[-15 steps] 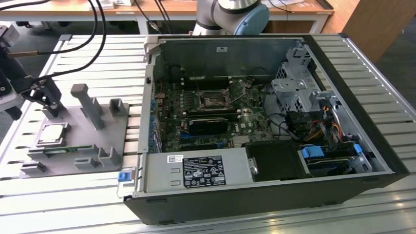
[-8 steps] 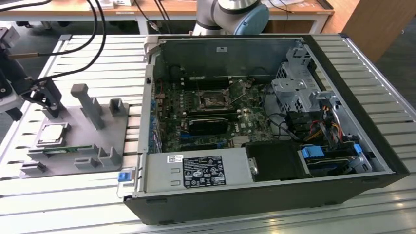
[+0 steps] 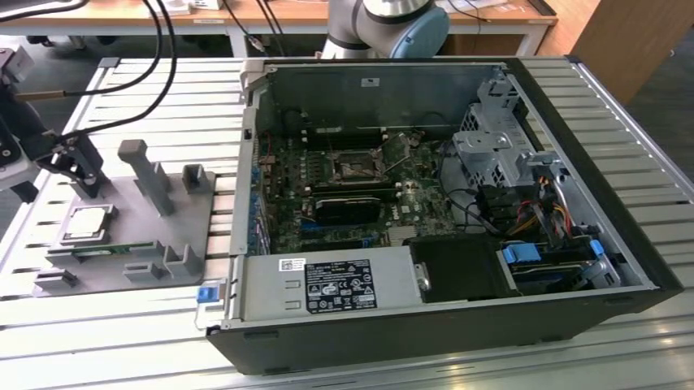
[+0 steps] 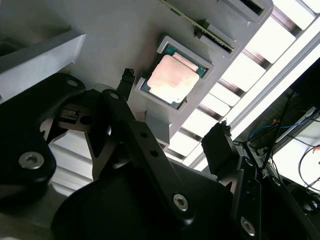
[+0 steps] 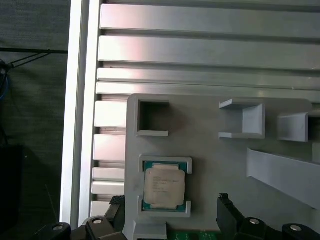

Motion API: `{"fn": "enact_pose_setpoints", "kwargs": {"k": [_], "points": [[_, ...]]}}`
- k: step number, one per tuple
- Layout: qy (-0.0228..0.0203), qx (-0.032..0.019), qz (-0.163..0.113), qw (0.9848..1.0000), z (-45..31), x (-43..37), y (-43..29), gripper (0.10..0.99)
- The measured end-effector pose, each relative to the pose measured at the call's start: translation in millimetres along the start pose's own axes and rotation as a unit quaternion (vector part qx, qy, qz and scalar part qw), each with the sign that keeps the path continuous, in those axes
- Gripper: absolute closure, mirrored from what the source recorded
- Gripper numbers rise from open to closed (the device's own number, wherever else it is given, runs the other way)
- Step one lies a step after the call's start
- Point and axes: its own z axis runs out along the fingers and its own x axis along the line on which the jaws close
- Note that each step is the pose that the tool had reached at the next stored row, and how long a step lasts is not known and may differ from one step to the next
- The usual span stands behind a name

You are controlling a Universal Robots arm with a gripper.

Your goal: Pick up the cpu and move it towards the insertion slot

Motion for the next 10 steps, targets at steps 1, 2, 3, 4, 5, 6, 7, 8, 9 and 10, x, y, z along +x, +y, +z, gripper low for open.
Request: {"fn": "enact_pose_setpoints", "kwargs": {"k": [1,2,3,4,5,6,7,8,9,10], "points": [[0.0,0.0,0.0,1.0,0.4,0.2,0.0,0.267],[0.0,0.0,0.0,1.0,0.7,0.3,0.0,0.267],[0.0,0.0,0.0,1.0,1.1,0.5,0.0,0.267],[0.0,0.0,0.0,1.0,1.5,0.7,0.0,0.267],[0.0,0.0,0.0,1.0,1.9,0.8,0.0,0.267],[0.0,0.0,0.0,1.0,2.3,0.9,-0.1,0.267],[0.0,0.0,0.0,1.0,2.7,1.0,-0.1,0.267],[0.0,0.0,0.0,1.0,3.1,1.2,-0.1,0.267],[0.0,0.0,0.0,1.0,3.5,1.3,-0.1,0.267],[0.0,0.0,0.0,1.0,3.8,1.4,-0.1,0.267]]}}
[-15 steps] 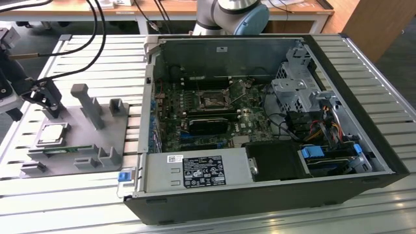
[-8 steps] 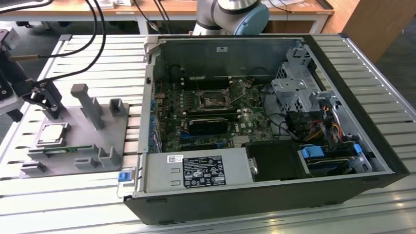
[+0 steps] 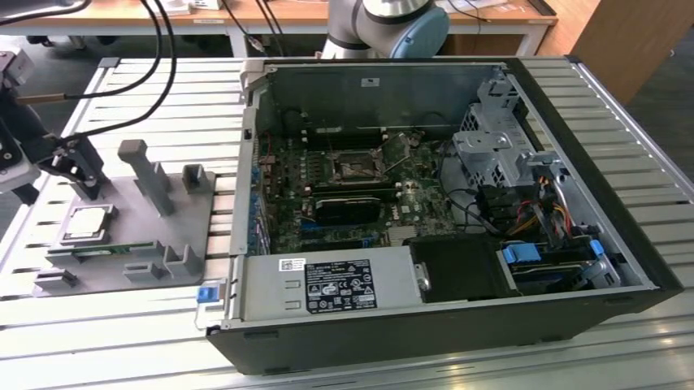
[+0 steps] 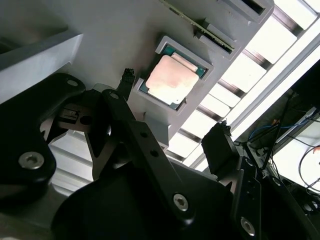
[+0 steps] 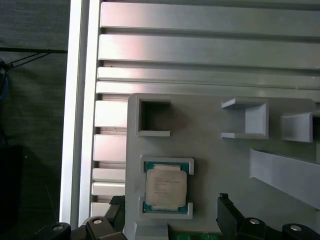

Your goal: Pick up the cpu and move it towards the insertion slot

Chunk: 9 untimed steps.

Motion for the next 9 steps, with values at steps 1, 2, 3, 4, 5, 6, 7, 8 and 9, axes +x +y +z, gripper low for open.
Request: {"fn": "enact_pose_setpoints", "kwargs": {"k": [1,2,3,4,5,6,7,8,9], "points": [[0.0,0.0,0.0,1.0,0.4,0.2,0.0,0.267],[0.0,0.0,0.0,1.0,0.8,0.3,0.0,0.267],[0.0,0.0,0.0,1.0,1.2,0.4,0.0,0.267],[0.0,0.0,0.0,1.0,1.6,0.6,-0.1,0.267],[0.0,0.0,0.0,1.0,2.0,0.7,-0.1,0.267],[0.0,0.0,0.0,1.0,2.4,0.9,-0.1,0.267],[0.0,0.0,0.0,1.0,2.8,1.0,-0.1,0.267],[0.0,0.0,0.0,1.0,3.3,1.2,-0.1,0.267],[0.0,0.0,0.0,1.0,3.7,1.3,-0.1,0.267]]}}
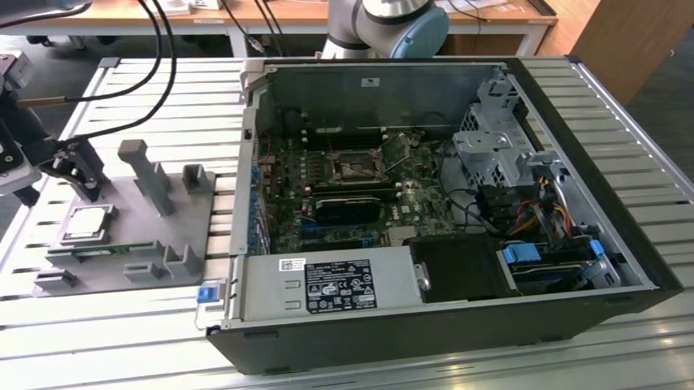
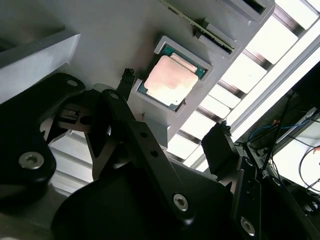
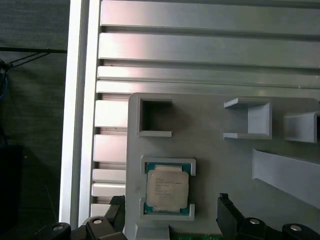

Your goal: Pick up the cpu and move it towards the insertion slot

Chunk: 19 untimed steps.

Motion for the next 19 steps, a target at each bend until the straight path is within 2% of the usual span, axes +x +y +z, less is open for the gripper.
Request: {"fn": "enact_pose_setpoints", "kwargs": {"k": [19], "points": [[0.0,0.0,0.0,1.0,9.0,2.8,-0.5,0.267]]}}
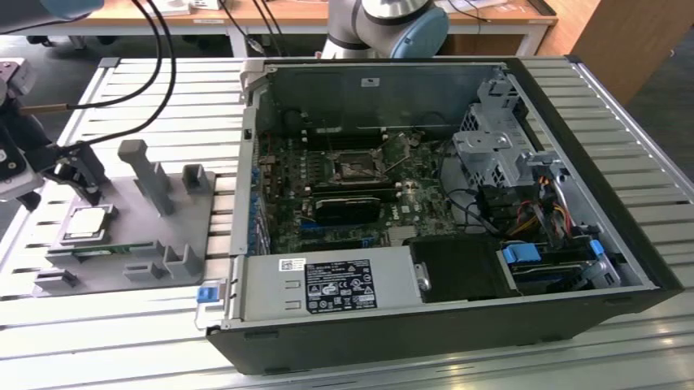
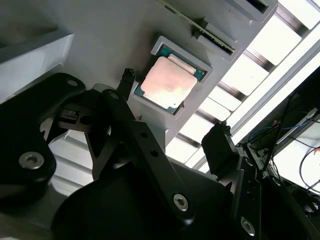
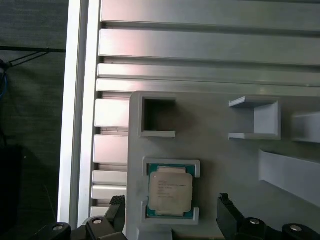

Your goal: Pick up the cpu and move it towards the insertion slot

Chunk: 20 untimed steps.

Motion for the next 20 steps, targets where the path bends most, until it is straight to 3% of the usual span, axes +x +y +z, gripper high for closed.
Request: {"fn": "enact_pose_setpoints", "kwargs": {"k": [15,20], "points": [[0.0,0.0,0.0,1.0,10.9,3.5,-2.3,0.267],[0.0001,0.0,0.0,1.0,18.8,3.8,-3.2,0.267]]}}
